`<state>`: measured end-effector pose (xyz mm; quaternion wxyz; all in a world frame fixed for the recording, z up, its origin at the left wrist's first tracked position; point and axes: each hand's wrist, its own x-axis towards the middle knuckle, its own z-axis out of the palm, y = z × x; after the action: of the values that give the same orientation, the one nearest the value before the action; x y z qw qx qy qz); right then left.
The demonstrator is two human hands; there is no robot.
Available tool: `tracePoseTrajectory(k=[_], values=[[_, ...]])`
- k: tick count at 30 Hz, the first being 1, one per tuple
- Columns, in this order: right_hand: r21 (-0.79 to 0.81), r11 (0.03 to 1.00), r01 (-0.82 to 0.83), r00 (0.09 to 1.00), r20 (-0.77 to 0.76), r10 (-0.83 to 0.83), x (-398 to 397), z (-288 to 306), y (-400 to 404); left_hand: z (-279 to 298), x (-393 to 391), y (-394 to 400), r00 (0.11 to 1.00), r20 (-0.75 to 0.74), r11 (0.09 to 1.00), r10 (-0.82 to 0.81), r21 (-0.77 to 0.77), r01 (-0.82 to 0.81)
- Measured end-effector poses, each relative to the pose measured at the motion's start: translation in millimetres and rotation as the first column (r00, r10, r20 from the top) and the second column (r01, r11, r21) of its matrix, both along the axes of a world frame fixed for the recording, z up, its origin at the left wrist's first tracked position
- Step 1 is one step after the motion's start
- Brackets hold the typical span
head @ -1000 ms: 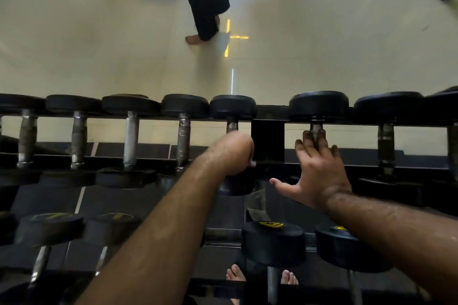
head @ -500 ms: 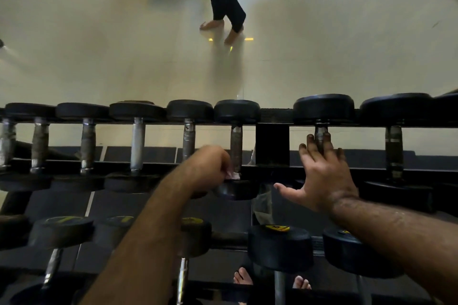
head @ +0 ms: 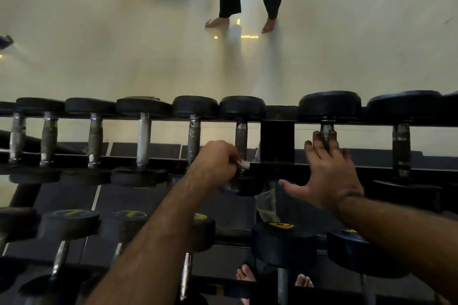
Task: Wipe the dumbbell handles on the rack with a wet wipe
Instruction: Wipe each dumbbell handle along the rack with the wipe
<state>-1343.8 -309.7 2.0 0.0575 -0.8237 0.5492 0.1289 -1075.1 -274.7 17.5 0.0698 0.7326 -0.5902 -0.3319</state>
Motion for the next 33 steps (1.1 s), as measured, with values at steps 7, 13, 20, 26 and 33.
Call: tracePoseTrajectory(k=[7,13,20,26,33], values=[[-0.015,1.0,0.017,0.999,0.032,-0.016,-2.5,-5.5,-0.6,-14.6,-22.7,-2.3,0.982,0.068,0.923,0.177,-0.357,-0.142],[0.026,0.999,0.034,0.999,0.032,-0.035,-4.6,-6.1,-3.0,1.6,-15.3,34.1,0.992,0.127,0.933,-0.002,-0.356,0.047],[-0.092,0.972,-0.217,0.964,0.139,0.228,14.0,-1.5,15.0,48.6,-2.0,85.3,0.97,0.03,0.716,0.24,-0.681,-0.156],[0.274,0.909,-0.313,0.948,0.147,0.282,171.5,12.6,54.1,76.1,26.5,89.9,0.913,-0.033,0.617,0.407,-0.727,-0.301],[0.163,0.96,-0.23,0.954,-0.158,0.255,202.5,-12.5,65.1,80.4,40.3,96.1,0.919,-0.039,0.591,0.392,-0.756,-0.283]])
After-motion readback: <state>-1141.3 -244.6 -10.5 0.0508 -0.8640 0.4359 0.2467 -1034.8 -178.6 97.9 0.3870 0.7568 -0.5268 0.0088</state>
